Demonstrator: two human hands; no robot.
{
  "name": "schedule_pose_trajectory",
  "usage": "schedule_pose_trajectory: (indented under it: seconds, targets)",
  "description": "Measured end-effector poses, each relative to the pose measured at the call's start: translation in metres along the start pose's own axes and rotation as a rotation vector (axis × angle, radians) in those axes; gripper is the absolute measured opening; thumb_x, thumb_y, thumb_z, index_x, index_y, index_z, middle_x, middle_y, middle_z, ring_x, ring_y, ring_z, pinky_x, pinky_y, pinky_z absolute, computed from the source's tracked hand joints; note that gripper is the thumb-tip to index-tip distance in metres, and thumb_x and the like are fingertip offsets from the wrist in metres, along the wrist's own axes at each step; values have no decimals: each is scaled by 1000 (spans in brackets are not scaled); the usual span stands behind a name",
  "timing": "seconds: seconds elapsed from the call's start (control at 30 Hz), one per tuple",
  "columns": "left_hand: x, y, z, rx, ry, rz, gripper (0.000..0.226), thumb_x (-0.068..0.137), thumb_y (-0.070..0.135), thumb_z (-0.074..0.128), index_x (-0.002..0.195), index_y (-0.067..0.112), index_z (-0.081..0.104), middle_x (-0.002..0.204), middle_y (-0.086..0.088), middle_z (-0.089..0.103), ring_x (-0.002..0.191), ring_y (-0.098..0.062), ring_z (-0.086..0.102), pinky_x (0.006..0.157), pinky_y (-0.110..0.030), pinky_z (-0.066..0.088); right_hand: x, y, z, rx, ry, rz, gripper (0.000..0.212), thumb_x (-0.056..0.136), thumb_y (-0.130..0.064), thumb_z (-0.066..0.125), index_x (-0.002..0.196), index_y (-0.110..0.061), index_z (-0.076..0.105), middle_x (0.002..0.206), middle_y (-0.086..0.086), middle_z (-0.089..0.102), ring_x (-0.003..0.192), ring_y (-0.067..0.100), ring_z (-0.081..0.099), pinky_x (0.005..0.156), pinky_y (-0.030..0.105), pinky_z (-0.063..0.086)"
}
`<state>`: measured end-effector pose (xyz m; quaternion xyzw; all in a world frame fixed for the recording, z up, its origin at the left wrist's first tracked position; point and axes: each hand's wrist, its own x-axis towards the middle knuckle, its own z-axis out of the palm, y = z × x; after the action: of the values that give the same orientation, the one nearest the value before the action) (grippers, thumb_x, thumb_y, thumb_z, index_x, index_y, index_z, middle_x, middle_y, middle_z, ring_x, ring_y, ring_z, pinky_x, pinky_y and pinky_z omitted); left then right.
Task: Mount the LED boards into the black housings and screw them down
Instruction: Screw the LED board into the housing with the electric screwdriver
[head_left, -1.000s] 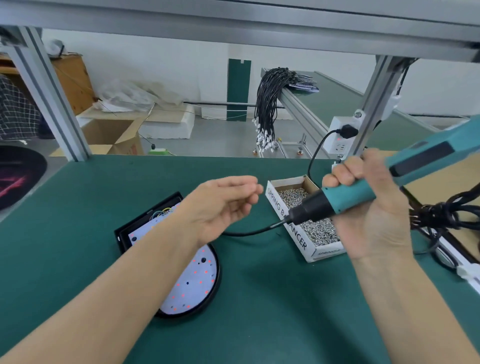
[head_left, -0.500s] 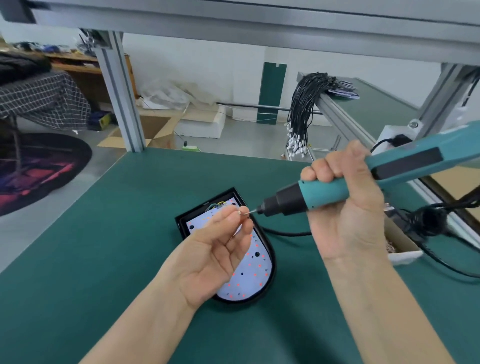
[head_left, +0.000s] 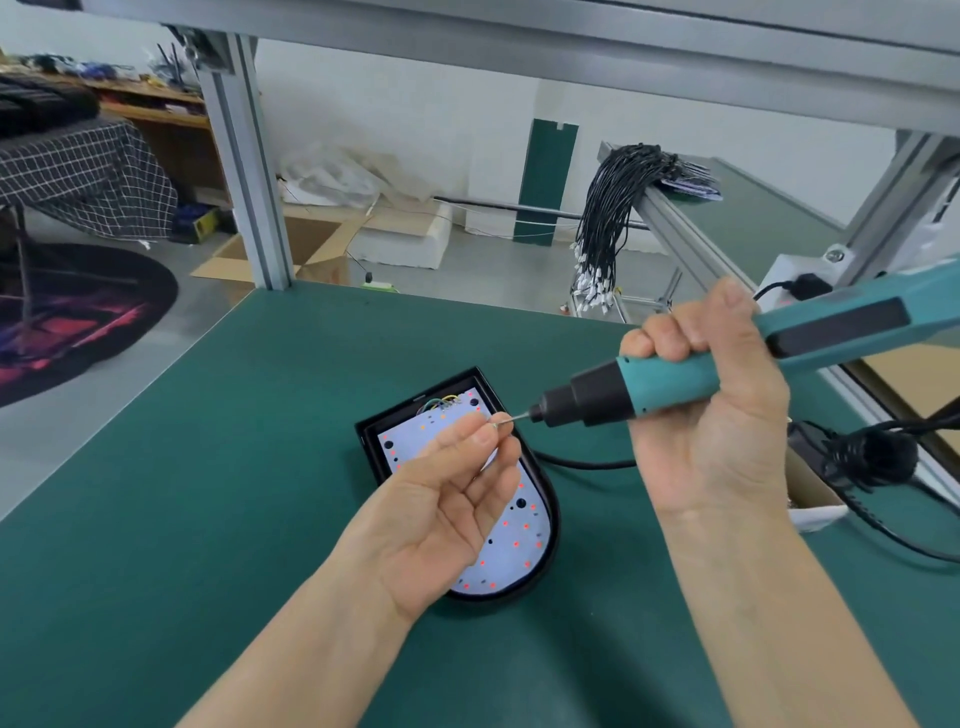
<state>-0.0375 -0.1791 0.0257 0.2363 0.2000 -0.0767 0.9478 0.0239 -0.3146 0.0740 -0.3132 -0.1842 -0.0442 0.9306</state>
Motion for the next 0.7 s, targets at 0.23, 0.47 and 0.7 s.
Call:
schedule_pose_trajectory:
  seconds: [0.23, 0.47, 0.7]
  targets:
    - [1, -2, 0, -22, 26, 17, 12, 56, -1, 68, 58, 8, 76, 75, -7, 74, 60, -17, 71, 48, -24, 55, 0, 0, -2, -4, 8, 9, 25, 77, -15, 66, 65, -20, 44, 60, -8, 43, 51, 7, 44, 58, 22, 45]
    - [6, -7, -3, 95, 16, 218, 13, 58, 3, 68, 68, 5, 76, 74, -6, 74, 62, -14, 71, 55, -21, 56, -1, 2, -2, -24, -17, -22, 32, 70, -17, 73, 70, -19, 41, 64, -7, 44, 53, 8, 45, 61, 22, 44]
    - [11, -2, -10, 382, 3, 510, 12, 59, 4, 69, 63, 12, 76, 72, -7, 73, 62, -14, 68, 60, -20, 55, -8, 12, -8, -18, 76, -7, 31, 69, -21, 71, 72, -20, 40, 70, -7, 39, 55, 7, 44, 62, 21, 45]
